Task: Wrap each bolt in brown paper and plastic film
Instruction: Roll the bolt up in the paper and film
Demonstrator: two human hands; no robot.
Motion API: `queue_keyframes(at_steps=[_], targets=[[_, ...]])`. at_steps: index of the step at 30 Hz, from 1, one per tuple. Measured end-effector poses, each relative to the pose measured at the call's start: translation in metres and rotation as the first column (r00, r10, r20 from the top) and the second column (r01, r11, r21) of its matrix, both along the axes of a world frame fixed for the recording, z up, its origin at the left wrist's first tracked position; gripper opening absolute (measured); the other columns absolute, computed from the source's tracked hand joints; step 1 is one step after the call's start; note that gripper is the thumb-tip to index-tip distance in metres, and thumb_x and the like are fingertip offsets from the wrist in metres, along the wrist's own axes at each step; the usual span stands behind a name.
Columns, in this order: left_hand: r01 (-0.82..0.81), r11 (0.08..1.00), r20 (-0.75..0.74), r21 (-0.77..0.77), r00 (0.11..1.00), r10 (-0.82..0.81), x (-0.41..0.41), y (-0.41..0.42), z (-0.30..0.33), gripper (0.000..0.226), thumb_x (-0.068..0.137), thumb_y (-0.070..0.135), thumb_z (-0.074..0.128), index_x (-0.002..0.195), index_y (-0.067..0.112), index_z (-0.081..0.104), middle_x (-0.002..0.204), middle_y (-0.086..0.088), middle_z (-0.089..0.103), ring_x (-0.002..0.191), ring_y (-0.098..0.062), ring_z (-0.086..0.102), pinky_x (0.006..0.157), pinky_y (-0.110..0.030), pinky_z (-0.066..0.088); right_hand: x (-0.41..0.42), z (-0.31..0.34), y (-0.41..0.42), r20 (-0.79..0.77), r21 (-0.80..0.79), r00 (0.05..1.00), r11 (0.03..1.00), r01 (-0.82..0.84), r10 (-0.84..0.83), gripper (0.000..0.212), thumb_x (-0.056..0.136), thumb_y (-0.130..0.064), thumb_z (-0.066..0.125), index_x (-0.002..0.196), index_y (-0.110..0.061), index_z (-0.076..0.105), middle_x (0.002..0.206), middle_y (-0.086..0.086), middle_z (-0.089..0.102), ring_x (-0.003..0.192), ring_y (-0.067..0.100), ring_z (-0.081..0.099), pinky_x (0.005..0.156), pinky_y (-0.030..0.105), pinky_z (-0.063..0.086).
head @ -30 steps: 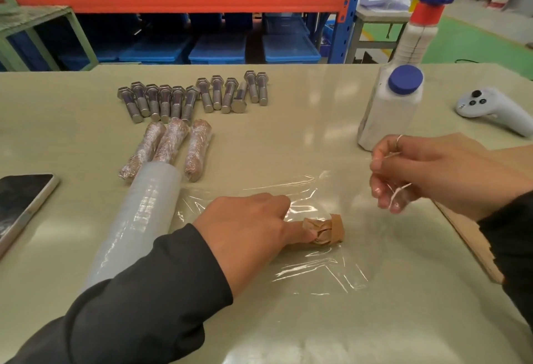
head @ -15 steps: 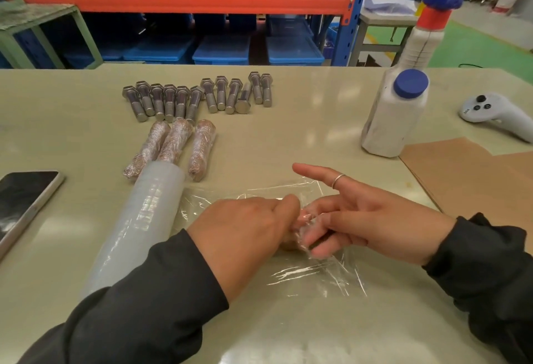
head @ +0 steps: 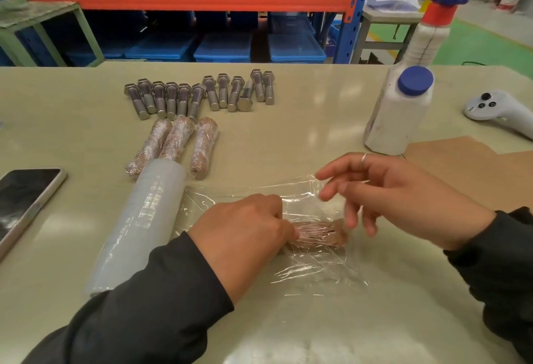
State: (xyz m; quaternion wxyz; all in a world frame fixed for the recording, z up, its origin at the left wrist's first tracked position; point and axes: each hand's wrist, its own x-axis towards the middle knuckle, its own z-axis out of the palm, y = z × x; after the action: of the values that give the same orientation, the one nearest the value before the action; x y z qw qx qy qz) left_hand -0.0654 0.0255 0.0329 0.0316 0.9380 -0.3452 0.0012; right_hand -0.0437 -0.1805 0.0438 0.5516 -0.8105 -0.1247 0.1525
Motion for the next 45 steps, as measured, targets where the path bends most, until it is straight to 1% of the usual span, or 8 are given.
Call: queue_keyframes(at_steps=[4, 13, 22, 26, 30, 38, 42, 45], targets=[[-0.025, 0.999, 0.013, 0.044, 1.0, 0.025, 0.008, 0.003, -0.003, 0.044, 0.1, 0.024, 0.034, 0.139, 0.042, 0.031, 0.122, 0.01, 0.036, 0.105, -0.004, 0.038, 0.073, -0.017, 0.029, 0.005, -0.005, -0.018, 0.015, -0.573, 0.988, 0.81, -0.12, 0.156, 0.037, 0.08, -0.015, 0.066, 0.103, -0.04, 0.054, 0.094, -0.019, 0.06, 0.071, 0.002, 0.059, 0.067, 0.022, 0.053], [-0.097, 0.993, -0.079, 0.066, 0.992, 0.102, 0.006, 0.003, 0.0, 0.038, 0.099, 0.035, 0.03, 0.135, 0.031, 0.041, 0.125, 0.009, 0.036, 0.099, -0.004, 0.037, 0.066, -0.018, 0.023, 0.011, -0.019, -0.017, -0.095, -0.339, 0.982, 0.923, -0.184, 0.161, 0.051, 0.076, 0.007, 0.063, 0.104, -0.033, 0.048, 0.086, -0.005, 0.07, 0.072, 0.013, 0.069, 0.072, 0.023, 0.053], [-0.197, 0.952, -0.216, -0.235, 0.965, 0.147, 0.003, 0.007, -0.004, 0.022, 0.094, 0.026, 0.047, 0.102, 0.013, 0.062, 0.077, 0.015, 0.041, 0.088, -0.011, 0.052, 0.075, -0.023, 0.042, 0.008, -0.01, -0.017, -0.087, -0.334, 0.973, 0.914, -0.232, 0.215, 0.036, 0.072, -0.021, 0.079, 0.093, -0.045, 0.06, 0.088, -0.004, 0.069, 0.076, 0.014, 0.065, 0.075, 0.031, 0.05], [-0.17, 0.975, -0.243, -0.14, 0.961, 0.133, 0.01, 0.004, -0.003, 0.024, 0.092, 0.021, 0.055, 0.113, 0.015, 0.063, 0.109, 0.008, 0.049, 0.088, -0.007, 0.052, 0.086, -0.021, 0.041, 0.008, -0.011, -0.013, -0.097, -0.267, 0.981, 0.945, -0.19, 0.17, 0.02, 0.07, -0.033, 0.073, 0.089, -0.037, 0.07, 0.084, 0.002, 0.069, 0.068, 0.007, 0.06, 0.065, 0.017, 0.047], [-0.116, 0.988, -0.168, -0.101, 0.981, 0.098, 0.012, 0.004, -0.002, 0.028, 0.094, 0.021, 0.05, 0.12, 0.025, 0.06, 0.123, 0.009, 0.045, 0.093, -0.004, 0.048, 0.082, -0.014, 0.037, 0.008, -0.012, -0.006, -0.082, -0.372, 0.989, 0.916, -0.148, 0.127, 0.022, 0.08, -0.017, 0.071, 0.093, -0.032, 0.062, 0.082, -0.002, 0.067, 0.065, 0.004, 0.061, 0.061, 0.015, 0.046], [-0.125, 0.973, -0.161, -0.192, 0.982, 0.094, 0.008, 0.008, -0.007, 0.022, 0.091, 0.016, 0.053, 0.11, 0.017, 0.064, 0.112, 0.006, 0.049, 0.085, -0.006, 0.053, 0.079, -0.015, 0.041, 0.003, -0.001, 0.006, -0.043, -0.689, 0.989, 0.713, -0.13, 0.139, 0.029, 0.084, -0.04, 0.064, 0.103, -0.033, 0.043, 0.091, -0.011, 0.064, 0.072, 0.0, 0.058, 0.064, 0.016, 0.043], [-0.259, 0.848, -0.309, -0.462, 0.943, 0.119, 0.001, 0.011, -0.009, 0.022, 0.083, 0.026, 0.047, 0.086, 0.01, 0.062, 0.087, 0.002, 0.054, 0.08, -0.019, 0.056, 0.065, -0.026, 0.045, -0.007, -0.007, 0.0, -0.036, -0.493, 0.999, 0.869, -0.032, 0.016, 0.036, 0.075, -0.04, 0.072, 0.099, -0.032, 0.047, 0.082, -0.005, 0.07, 0.058, -0.002, 0.053, 0.059, 0.012, 0.04], [-0.236, 0.859, -0.283, -0.455, 0.953, 0.112, 0.006, 0.015, -0.012, 0.011, 0.083, 0.009, 0.056, 0.086, 0.01, 0.066, 0.091, 0.001, 0.056, 0.068, -0.009, 0.057, 0.068, -0.021, 0.047, -0.01, -0.012, -0.002, -0.119, -0.311, 0.986, 0.948, 0.074, -0.115, 0.045, 0.067, -0.038, 0.077, 0.102, -0.027, 0.051, 0.081, -0.001, 0.07, 0.063, 0.006, 0.058, 0.072, 0.025, 0.047]])
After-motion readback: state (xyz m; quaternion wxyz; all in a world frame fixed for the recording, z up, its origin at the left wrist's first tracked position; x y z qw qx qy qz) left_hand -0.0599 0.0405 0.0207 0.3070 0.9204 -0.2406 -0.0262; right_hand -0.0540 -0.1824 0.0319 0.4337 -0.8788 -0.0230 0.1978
